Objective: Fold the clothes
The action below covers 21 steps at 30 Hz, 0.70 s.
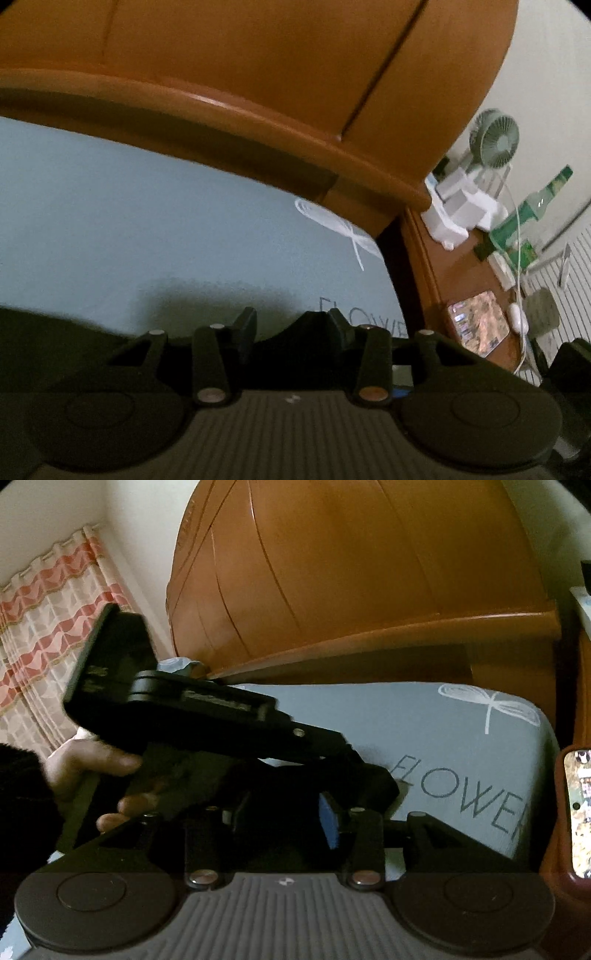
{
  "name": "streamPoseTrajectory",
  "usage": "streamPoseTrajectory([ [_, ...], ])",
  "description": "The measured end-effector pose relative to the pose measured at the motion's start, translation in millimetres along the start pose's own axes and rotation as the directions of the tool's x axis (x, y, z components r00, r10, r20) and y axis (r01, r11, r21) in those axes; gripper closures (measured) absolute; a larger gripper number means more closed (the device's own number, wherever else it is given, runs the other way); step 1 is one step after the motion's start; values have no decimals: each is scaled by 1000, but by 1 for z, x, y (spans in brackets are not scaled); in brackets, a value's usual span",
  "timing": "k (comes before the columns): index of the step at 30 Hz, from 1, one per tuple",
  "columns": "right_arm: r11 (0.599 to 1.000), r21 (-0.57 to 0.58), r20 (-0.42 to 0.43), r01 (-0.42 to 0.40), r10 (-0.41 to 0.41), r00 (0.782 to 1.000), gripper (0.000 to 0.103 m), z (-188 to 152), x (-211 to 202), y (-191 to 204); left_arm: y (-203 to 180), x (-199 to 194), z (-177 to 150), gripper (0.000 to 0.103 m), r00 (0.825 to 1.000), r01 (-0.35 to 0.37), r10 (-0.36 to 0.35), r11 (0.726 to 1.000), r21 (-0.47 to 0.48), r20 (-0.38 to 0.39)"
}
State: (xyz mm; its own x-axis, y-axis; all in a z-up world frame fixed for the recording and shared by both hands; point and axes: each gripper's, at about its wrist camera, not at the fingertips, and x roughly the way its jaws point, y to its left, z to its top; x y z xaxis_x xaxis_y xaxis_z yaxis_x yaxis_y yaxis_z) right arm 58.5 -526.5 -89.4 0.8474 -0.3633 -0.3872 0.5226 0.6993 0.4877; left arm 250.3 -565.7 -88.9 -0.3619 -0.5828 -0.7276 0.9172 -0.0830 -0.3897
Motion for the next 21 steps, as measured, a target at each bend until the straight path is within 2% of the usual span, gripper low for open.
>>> streamPoseTrajectory([
  [2,1000,5,2,-3,3,1000,57,1,-1,-2,-7,7,-3,84,998,-61,63,995,75,-20],
  [3,1000,5,5,-2,2,1000,56,2,-1,-2,-12,7,-5,84,996,-90,92,988,123,-13],
  [4,1000,2,7,1,-1,1000,55,2,0,-2,-11,6,-5,83,993,-114,115,985,132,-5],
  [8,1000,6,7,-8,8,1000,52,2,-1,-3,3,-9,4,88,980,-196,195,980,28,39],
  [11,1000,5,17,-5,5,1000,48,3,-2,-4,0,-23,8,85,992,-100,100,995,-6,80],
  [14,1000,10,13,-6,6,1000,47,3,-1,-6,-8,-24,10,85,997,28,-26,999,-25,67],
  [16,1000,9,8,-6,6,1000,46,3,0,-6,-9,-19,9,84,993,110,-108,992,-62,40],
  [19,1000,9,9,-3,3,1000,41,3,0,-6,-5,-4,5,76,977,214,-215,965,-150,12],
  [21,1000,10,10,-2,1,1000,39,3,-1,-7,1,8,4,71,976,212,-218,958,-191,-9],
])
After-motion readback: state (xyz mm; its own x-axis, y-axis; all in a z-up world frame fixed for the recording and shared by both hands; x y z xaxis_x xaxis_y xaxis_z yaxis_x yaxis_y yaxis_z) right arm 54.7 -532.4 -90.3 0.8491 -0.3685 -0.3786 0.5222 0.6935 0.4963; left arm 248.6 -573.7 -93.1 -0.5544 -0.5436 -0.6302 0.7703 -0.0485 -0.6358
